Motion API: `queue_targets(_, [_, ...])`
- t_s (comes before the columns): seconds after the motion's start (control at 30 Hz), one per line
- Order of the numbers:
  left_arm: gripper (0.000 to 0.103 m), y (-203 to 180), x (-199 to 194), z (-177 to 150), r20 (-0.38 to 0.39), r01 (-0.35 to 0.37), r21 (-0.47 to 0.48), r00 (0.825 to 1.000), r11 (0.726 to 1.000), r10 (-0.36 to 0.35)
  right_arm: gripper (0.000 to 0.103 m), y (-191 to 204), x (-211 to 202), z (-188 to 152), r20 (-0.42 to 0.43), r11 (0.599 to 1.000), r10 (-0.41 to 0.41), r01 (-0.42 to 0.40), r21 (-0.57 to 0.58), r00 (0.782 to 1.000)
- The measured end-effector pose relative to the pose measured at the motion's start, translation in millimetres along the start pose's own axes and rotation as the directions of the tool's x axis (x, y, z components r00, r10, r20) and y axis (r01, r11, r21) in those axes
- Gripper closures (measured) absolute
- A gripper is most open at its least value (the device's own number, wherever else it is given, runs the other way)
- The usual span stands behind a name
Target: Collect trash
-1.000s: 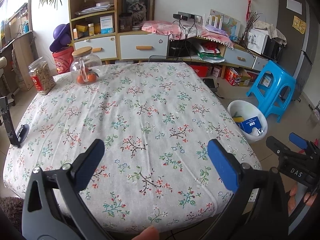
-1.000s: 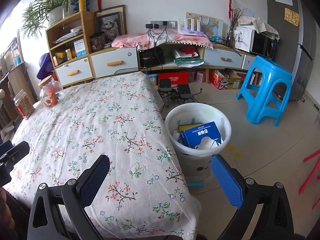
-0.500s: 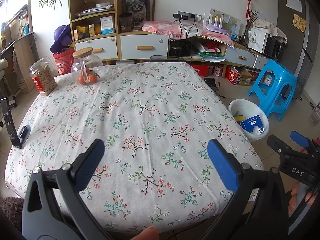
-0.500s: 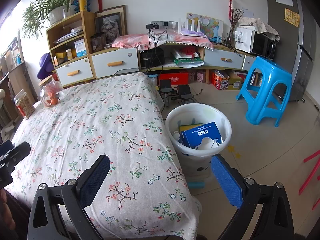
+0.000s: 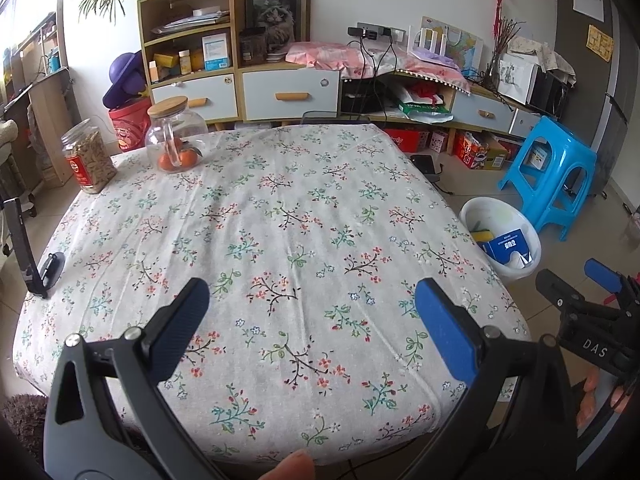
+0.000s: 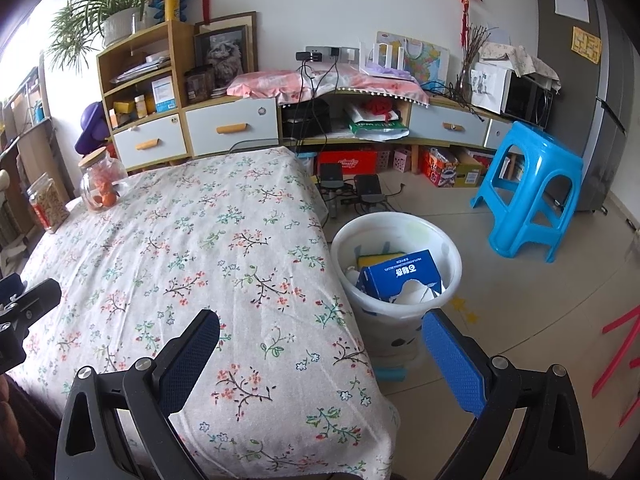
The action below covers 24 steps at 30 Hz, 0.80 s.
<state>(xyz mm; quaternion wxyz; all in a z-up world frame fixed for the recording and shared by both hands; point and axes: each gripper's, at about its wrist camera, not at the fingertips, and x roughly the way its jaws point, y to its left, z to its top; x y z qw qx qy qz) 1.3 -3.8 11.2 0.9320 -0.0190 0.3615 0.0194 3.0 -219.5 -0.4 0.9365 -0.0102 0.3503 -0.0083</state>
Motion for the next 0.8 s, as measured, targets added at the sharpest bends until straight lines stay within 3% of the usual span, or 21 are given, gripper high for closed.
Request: queue_targets(0.8, [0.001,-2.7,1.8,1.3,-0.013,0.012,0.014,1.000,1.000,-0.012,0.001,-0.5,-1.2,4.8,0.005,1.000,0.025,-0.025,-0.009,1.000])
